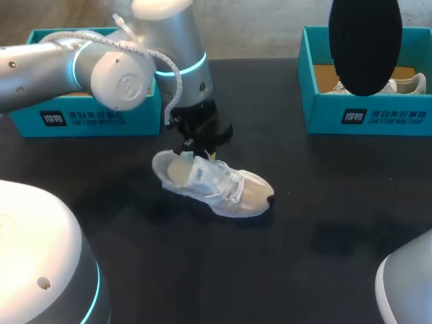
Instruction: Take the shoe out of the shoebox, open the shoe tongue, remove and reinsert the insole, then place the shoe into the shoebox
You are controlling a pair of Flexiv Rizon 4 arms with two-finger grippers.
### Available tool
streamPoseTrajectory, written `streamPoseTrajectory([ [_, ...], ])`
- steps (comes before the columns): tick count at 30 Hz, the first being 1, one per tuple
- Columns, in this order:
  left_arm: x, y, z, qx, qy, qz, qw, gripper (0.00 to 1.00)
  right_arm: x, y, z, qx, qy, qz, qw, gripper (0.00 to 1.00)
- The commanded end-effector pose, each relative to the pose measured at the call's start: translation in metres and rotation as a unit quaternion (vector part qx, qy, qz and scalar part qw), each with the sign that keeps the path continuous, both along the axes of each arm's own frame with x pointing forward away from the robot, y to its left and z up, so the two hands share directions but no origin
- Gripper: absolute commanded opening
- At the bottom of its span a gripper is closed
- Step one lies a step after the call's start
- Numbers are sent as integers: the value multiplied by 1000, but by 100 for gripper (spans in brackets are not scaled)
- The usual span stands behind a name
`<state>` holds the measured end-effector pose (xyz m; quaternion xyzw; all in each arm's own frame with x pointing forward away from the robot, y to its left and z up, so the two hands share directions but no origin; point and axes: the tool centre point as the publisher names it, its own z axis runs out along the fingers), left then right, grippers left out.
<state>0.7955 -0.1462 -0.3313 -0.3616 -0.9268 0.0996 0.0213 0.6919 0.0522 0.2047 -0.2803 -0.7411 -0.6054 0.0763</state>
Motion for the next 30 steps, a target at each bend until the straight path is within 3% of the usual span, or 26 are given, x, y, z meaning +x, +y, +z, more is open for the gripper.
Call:
streamPoseTrajectory([
  [1, 3, 2, 15, 2, -1, -43, 999, 0, 2, 1, 2, -2, 1, 0, 1000, 0],
  [11, -6, 1, 22, 40, -13, -201, 979, 0, 2, 1, 2, -2, 1, 0, 1000, 0],
  [18, -19, 3, 21, 80, -25, -295, 952, 0, 2, 1, 2, -2, 1, 0, 1000, 0],
  [30, -43, 3, 20, 125, -31, -399, 908, 0, 2, 1, 2, -2, 1, 0, 1000, 0],
])
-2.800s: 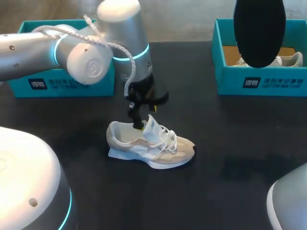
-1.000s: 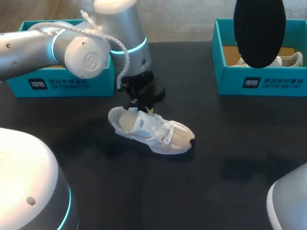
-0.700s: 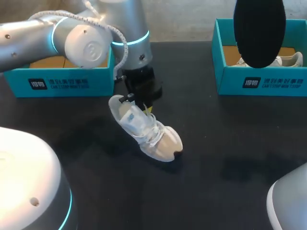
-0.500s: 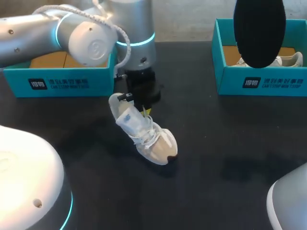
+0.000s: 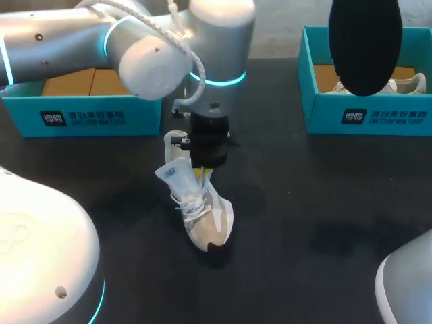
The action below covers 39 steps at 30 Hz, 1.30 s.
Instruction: Take the shoe out of the shoebox, open the shoe tongue, remove and reinsert the insole, then place the shoe into the shoebox
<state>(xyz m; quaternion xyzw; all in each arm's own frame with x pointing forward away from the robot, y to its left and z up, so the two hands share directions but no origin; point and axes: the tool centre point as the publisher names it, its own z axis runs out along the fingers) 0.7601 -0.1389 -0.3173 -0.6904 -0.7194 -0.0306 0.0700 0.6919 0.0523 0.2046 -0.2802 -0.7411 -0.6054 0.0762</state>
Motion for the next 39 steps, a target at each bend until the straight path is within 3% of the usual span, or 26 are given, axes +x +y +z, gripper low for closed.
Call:
streamPoseTrajectory([
  [1, -10, -6, 6, 13, -8, -20, 1000, 0, 2, 1, 2, -2, 2, 0, 1000, 0],
  [10, -29, -15, -1, 44, -12, -72, 996, 0, 2, 1, 2, -2, 2, 0, 1000, 0],
  [39, -56, -44, -44, 95, 13, -102, 990, 0, 2, 1, 2, -2, 2, 0, 1000, 0],
])
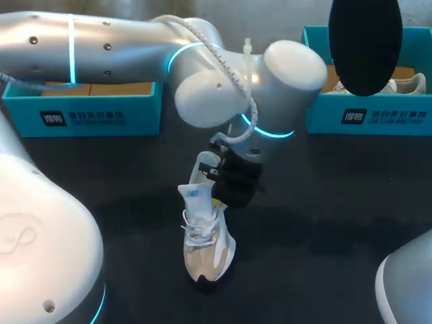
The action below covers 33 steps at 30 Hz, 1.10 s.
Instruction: Take the shoe out of the shoebox, open the shoe tongue, remove and reinsert the insole, then place the shoe into the shoebox
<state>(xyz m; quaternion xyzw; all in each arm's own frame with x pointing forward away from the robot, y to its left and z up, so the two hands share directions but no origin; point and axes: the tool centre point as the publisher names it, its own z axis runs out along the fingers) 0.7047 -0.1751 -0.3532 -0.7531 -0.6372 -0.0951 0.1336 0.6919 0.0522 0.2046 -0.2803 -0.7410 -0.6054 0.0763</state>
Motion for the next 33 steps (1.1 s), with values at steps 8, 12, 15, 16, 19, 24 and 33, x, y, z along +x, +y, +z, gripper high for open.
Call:
streamPoseTrajectory([
  [8, -1, -21, -15, -9, 6, 40, 999, 0, 2, 1, 2, -2, 1, 0, 1000, 0],
  [12, 5, -25, -18, -13, -1, 61, 998, 0, 2, 1, 2, -2, 1, 0, 1000, 0],
  [15, 10, -27, -20, -16, -5, 74, 997, 0, 2, 1, 2, -2, 1, 0, 1000, 0],
  [16, 12, -27, -21, -17, -3, 80, 997, 0, 2, 1, 2, -2, 1, 0, 1000, 0],
  [19, 15, -28, -22, -19, -6, 88, 996, 0, 2, 1, 2, -2, 1, 0, 1000, 0],
  [24, 17, -30, -18, -29, -4, 102, 994, 30, 2, 1, 2, -2, 1, 0, 1000, 0],
  [33, 18, -33, 9, -74, 0, 108, 991, 100, 2, 1, 2, -2, 1, 0, 1000, 0],
])
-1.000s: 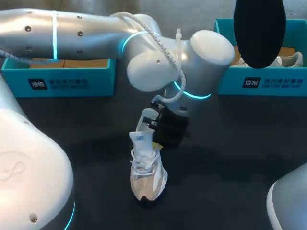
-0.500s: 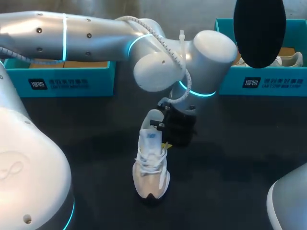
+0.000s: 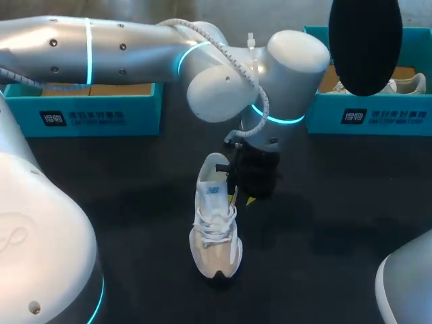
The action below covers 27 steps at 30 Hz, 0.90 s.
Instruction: Take the shoe out of the shoebox, open the shoe tongue, remove and reinsert the insole, then place the shoe into the shoebox
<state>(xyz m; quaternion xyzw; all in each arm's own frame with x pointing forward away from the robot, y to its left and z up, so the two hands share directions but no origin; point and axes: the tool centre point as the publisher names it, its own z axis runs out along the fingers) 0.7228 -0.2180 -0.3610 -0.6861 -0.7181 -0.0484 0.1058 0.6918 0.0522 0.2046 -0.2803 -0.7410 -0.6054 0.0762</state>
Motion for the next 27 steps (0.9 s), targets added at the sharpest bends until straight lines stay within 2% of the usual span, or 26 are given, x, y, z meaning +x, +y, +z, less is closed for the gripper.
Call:
streamPoseTrajectory([
  [1, 0, 10, 21, -29, -4, 1, 1000, 100, 2, 1, 2, -2, 1, 0, 1000, 0],
  [16, 16, 6, 82, -144, 9, 42, 989, 100, 2, 1, 2, -2, 1, 0, 1000, 0],
  [22, 21, 14, 105, -213, 34, 55, 975, 100, 2, 1, 2, -2, 1, 0, 1000, 0],
  [27, 26, 24, 119, -291, 68, 57, 953, 100, 2, 1, 2, -2, 1, 0, 1000, 0],
])
